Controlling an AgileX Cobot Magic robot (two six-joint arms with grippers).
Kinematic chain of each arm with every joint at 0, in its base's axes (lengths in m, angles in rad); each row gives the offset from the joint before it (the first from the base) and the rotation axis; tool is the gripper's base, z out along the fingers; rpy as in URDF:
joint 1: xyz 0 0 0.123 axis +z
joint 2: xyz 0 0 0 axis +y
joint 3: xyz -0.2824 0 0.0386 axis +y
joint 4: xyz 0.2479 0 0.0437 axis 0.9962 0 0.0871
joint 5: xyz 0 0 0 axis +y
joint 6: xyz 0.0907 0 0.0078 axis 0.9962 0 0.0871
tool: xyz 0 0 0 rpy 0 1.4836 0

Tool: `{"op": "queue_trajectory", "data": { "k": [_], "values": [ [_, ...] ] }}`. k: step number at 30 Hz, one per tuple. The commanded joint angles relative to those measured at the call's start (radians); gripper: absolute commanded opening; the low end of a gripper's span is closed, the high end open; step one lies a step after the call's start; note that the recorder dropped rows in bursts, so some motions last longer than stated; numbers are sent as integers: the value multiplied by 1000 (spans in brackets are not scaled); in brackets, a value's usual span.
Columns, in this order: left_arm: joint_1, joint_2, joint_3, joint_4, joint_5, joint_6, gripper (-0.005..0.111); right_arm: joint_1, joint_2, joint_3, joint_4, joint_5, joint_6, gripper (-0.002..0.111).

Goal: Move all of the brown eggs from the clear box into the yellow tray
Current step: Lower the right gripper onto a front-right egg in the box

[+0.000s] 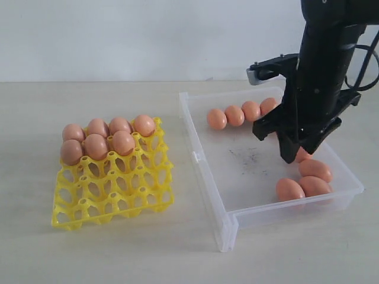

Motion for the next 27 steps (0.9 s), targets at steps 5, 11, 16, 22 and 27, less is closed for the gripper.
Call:
{"op": "queue_trajectory", "data": {
  "k": [5, 11, 16, 22, 27],
  "values": [
    [-5, 3, 4, -5, -13, 5, 4, -7, 55, 26, -99, 4, -208, 39],
    [-5, 3, 4, -5, -13, 5, 4, -7, 88, 35, -254, -55, -121, 37],
    [-5, 3, 4, -5, -13, 5, 4, -33, 125, 35, -243, -102, -126, 37],
    [-5, 3, 4, -5, -13, 5, 4, -115, 152, 35, -170, -154, -142, 37],
    [-5, 3, 4, -5, -13, 5, 4, -158, 152, 35, -46, -196, -235, 37]
  ]
}}
